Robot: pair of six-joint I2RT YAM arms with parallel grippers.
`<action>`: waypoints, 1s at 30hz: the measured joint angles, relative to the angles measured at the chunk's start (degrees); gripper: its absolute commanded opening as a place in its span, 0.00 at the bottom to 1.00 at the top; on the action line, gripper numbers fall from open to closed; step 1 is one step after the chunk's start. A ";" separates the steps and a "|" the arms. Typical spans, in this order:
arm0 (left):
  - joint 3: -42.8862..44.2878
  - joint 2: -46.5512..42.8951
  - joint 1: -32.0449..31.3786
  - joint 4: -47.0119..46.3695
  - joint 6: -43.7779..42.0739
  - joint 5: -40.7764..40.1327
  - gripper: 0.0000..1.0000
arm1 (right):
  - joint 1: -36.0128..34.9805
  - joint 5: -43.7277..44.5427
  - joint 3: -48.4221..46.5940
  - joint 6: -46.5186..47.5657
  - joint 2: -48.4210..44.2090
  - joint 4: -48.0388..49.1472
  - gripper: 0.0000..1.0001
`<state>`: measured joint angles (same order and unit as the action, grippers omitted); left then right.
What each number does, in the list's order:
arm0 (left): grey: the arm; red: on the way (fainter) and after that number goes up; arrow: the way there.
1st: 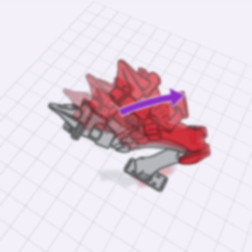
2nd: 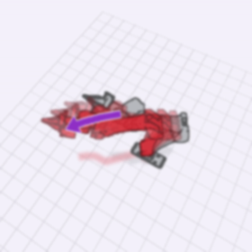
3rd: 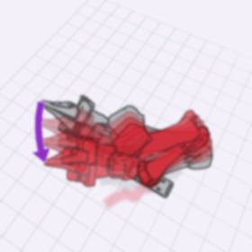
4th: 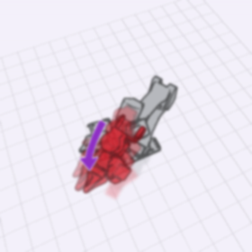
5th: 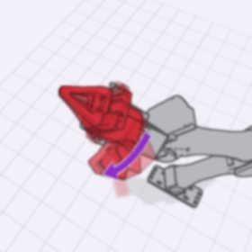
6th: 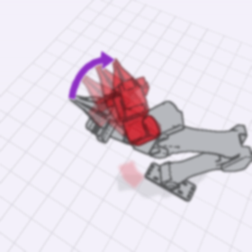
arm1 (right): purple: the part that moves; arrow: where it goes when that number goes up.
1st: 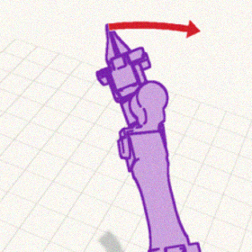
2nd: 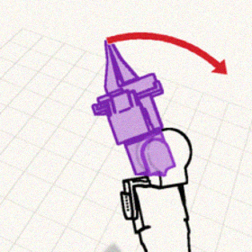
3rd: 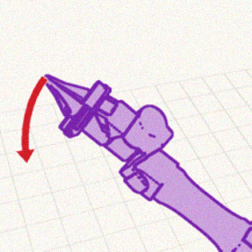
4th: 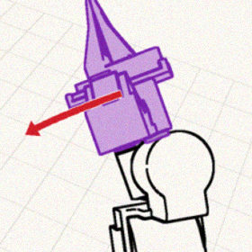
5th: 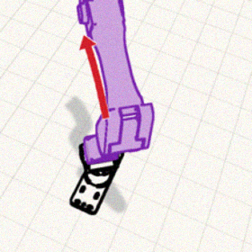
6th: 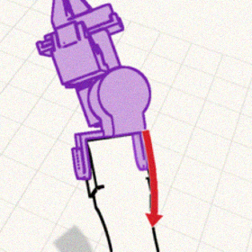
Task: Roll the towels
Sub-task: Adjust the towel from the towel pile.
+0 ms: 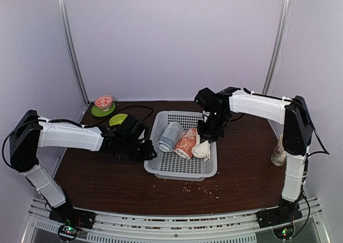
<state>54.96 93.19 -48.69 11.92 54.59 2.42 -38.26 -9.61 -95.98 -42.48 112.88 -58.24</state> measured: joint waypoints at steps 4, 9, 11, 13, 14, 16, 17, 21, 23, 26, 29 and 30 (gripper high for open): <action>0.00 0.24 0.00 -0.85 0.24 0.35 0.08 | 0.02 -0.55 0.04 -1.38 3.04 0.04 0.00; 0.00 0.70 0.00 -1.95 0.57 1.51 0.00 | 0.02 -1.14 0.04 -2.56 6.97 0.28 0.00; 0.00 0.90 0.00 -2.19 0.57 2.12 0.00 | 0.02 -1.51 -0.07 -2.73 7.39 0.33 0.00; 0.07 1.11 0.13 -2.49 0.55 2.49 0.00 | 0.04 -1.70 -0.44 -2.75 7.63 0.26 0.00; 0.24 1.29 0.22 -2.60 0.52 2.71 0.00 | 0.04 -1.81 -0.96 -2.71 7.96 -0.04 0.00; 0.61 1.73 0.33 -2.86 0.50 2.95 0.00 | 0.07 -1.88 -2.38 -2.38 8.83 -0.46 0.00; 0.79 1.92 0.37 -2.91 0.48 2.97 0.00 | 0.11 -1.88 -3.26 -2.01 9.35 -0.59 0.00; 0.92 2.14 0.37 -3.23 0.48 3.15 0.00 | 0.15 -1.90 -5.64 -0.28 11.67 -0.04 0.00; 0.94 2.23 0.39 -3.30 0.44 3.21 0.00 | 0.15 -1.88 -6.64 0.55 12.59 -0.22 0.00; 1.25 2.58 0.48 -3.48 0.46 3.37 0.00 | 0.15 -1.29 -8.79 1.70 13.66 -0.81 0.00; 1.75 3.10 0.66 -3.65 0.46 3.61 0.00 | 0.15 -0.52 -11.85 3.43 15.30 -0.63 0.00; 1.75 3.19 0.70 -3.80 0.46 3.69 0.00 | 0.15 -0.52 -12.83 4.11 15.91 -0.48 0.00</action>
<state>56.71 96.38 -47.99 8.12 55.05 6.11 -38.11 -10.13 -108.81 -38.37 128.79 -58.72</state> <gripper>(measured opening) 0.099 0.188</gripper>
